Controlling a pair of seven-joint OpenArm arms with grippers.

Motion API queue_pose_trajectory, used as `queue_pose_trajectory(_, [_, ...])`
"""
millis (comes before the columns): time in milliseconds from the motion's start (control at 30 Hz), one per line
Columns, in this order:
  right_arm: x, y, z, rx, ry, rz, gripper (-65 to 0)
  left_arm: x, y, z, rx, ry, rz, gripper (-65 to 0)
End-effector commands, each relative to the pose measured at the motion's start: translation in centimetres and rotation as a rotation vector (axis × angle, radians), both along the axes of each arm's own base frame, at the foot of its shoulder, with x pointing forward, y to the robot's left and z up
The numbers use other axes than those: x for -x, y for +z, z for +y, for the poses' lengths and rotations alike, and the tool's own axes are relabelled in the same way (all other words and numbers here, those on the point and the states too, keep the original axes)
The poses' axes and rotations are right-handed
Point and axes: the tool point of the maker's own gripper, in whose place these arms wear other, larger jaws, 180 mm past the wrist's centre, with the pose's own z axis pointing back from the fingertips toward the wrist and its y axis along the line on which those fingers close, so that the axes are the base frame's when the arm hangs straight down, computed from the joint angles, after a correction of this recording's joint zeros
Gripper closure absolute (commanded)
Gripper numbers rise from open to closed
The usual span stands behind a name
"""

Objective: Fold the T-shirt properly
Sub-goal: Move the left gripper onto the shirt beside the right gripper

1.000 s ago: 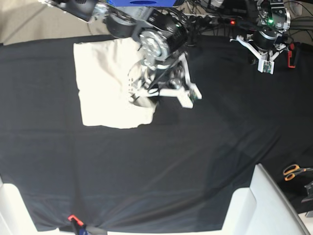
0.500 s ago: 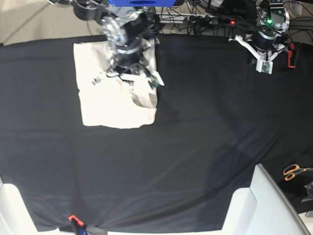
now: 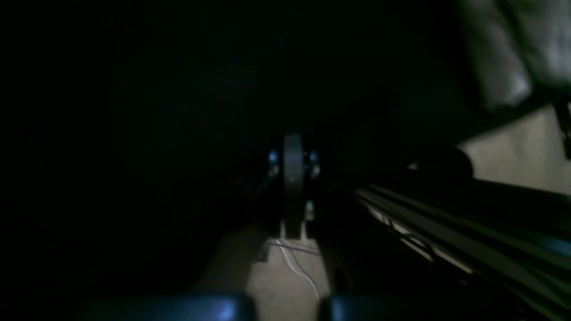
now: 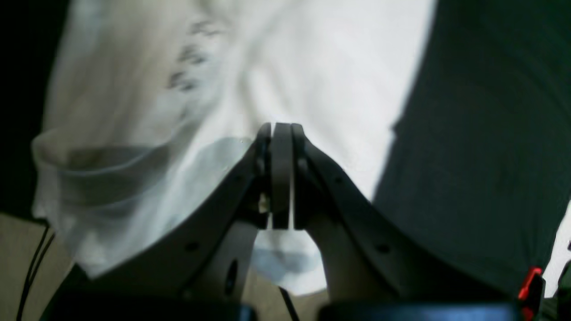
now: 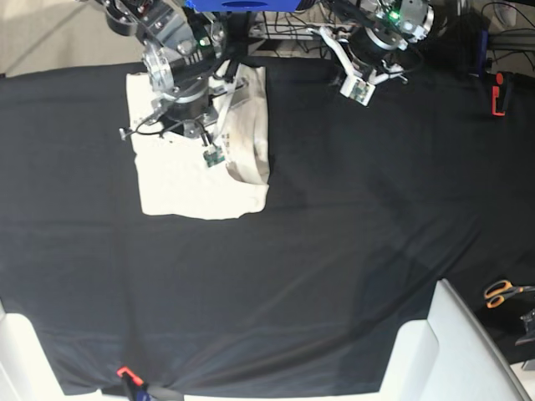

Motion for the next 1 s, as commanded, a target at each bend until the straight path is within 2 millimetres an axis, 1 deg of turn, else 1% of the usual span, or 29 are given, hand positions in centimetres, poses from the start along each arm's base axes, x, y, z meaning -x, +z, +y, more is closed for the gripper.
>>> queue_pose_trajectory(0, [0.2,0.5,0.9,-0.027,0.016,-0.012,-0.2,-0.8,0.6,0.5,-0.005,0.008,-0.033,0.0])
queue_pose_trajectory(67, [0.7,-0.1,1.4,-0.017,0.039,0.006,-0.2,-0.9,0.6,0.5,-0.005,0.008,-0.036,0.0])
queue_pose_trajectory(100, [0.8,-0.5,1.3,-0.007,0.043,0.015,-0.2,-0.9,0.7,0.3,0.000,0.007,-0.039,0.0])
queue_pose_trajectory(133, [0.6,-0.8,1.2,0.002,0.044,0.017,-0.2,-1.0,1.0,-0.4,0.013,0.000,-0.047,0.0])
queue_pose_trajectory(167, [0.5,-1.1,1.1,0.013,0.044,0.021,-0.2,-1.1,1.3,-1.3,0.026,-0.018,-0.056,0.0])
queue_pose_trajectory(233, [0.5,-1.6,0.8,0.030,0.044,0.032,-0.2,-1.2,2.2,-3.7,0.066,-0.071,-0.073,0.0])
queue_pose_trajectory(333, [0.5,-1.9,0.7,0.038,0.044,0.038,-0.2,-0.4,2.7,-7.0,0.119,-0.140,-0.070,0.0])
queue_pose_trajectory(400, [0.4,-1.9,0.4,0.042,0.041,0.035,-0.2,0.3,2.8,-8.7,0.146,-0.176,-0.062,0.0])
queue_pose_trajectory(433, [0.1,-1.9,-0.1,0.047,0.021,0.032,-0.2,0.5,2.8,-9.4,0.160,-0.189,-0.058,0.0])
queue_pose_trajectory(500, [-0.7,-1.8,-2.0,0.060,-0.039,0.026,-0.2,0.9,2.9,-10.6,0.216,-0.187,-0.039,0.0])
queue_pose_trajectory(533, [-1.0,-1.8,-2.8,0.066,-0.065,0.024,-0.2,1.0,3.1,-11.0,0.256,-0.169,-0.027,0.0])
queue_pose_trajectory(600, [-1.5,-1.7,-4.2,0.076,-0.109,0.019,-0.2,0.4,3.7,-11.5,0.332,-0.128,-0.021,0.0])
queue_pose_trajectory(633, [-1.6,-1.7,-4.7,0.080,-0.127,0.018,-0.2,0.2,3.8,-11.3,0.348,-0.121,-0.018,0.0])
queue_pose_trajectory(733, [-1.9,-1.7,-6.3,0.100,-0.159,0.014,-0.2,0.4,4.5,-12.3,0.382,-0.162,-0.017,0.0])
queue_pose_trajectory(800, [-1.9,-1.7,-6.8,0.114,-0.154,0.013,-0.2,0.0,5.1,-12.8,0.382,-0.186,-0.037,0.0])
queue_pose_trajectory(967, [-1.4,-2.0,-7.0,0.116,-0.160,0.026,-0.2,-1.1,5.3,-12.5,0.339,-0.206,-0.078,0.0])
